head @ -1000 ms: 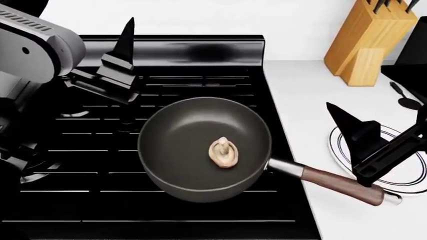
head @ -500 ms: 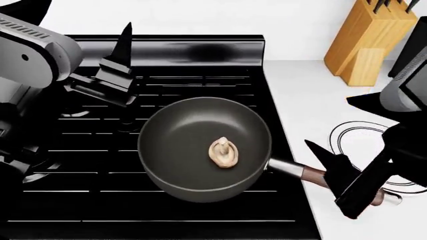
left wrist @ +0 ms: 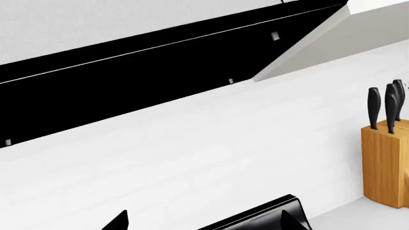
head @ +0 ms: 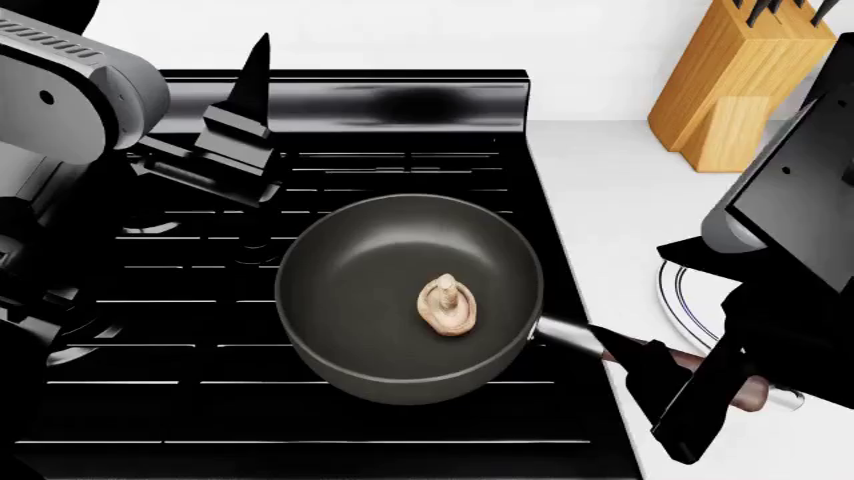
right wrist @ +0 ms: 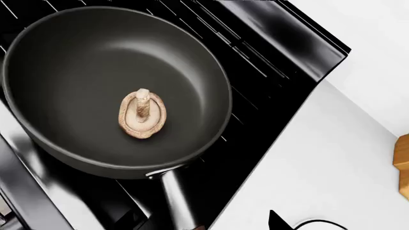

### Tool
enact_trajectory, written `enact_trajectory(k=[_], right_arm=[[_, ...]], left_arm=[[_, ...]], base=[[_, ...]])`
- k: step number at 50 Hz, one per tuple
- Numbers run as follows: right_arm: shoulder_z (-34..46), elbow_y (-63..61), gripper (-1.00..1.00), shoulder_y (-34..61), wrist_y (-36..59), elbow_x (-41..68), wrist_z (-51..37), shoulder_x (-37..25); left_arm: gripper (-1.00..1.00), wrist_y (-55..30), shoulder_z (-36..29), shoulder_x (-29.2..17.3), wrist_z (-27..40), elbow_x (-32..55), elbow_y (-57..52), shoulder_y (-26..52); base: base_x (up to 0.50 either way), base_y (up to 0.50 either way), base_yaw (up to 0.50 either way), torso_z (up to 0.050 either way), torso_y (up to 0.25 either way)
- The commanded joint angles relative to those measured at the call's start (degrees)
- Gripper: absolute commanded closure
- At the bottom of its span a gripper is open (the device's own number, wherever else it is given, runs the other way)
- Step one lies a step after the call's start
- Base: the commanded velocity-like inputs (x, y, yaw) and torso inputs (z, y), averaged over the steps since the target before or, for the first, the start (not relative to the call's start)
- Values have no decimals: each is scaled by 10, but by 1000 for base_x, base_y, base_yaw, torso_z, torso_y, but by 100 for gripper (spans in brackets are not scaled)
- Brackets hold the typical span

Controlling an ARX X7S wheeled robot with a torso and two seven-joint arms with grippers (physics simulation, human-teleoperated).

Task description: Pick up the pan and dump the vegetables in it onto the plate. Then return the pan to the stove.

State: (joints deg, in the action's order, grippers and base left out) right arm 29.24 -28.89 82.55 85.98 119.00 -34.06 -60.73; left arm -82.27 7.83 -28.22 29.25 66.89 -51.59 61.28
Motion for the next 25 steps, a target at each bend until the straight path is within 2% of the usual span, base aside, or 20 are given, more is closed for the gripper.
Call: enact_trajectory(k=[1,14,25], right_arm=[[15,25,-100,-18,19,-70,46,37],[51,41,-100,-45,22,-178,127,62],[101,48,-100,-42,18,-228,166,75]], left_arm=[[-100,11,-11,-6,8,1,4,-3],[-100,42,-40,-15,-2,-29,12,-19],[-100,71,-57,-23,-15,-55,20,-35]], base=[[0,0,0,0,0],[0,0,0,0,0],[0,0,0,0,0]])
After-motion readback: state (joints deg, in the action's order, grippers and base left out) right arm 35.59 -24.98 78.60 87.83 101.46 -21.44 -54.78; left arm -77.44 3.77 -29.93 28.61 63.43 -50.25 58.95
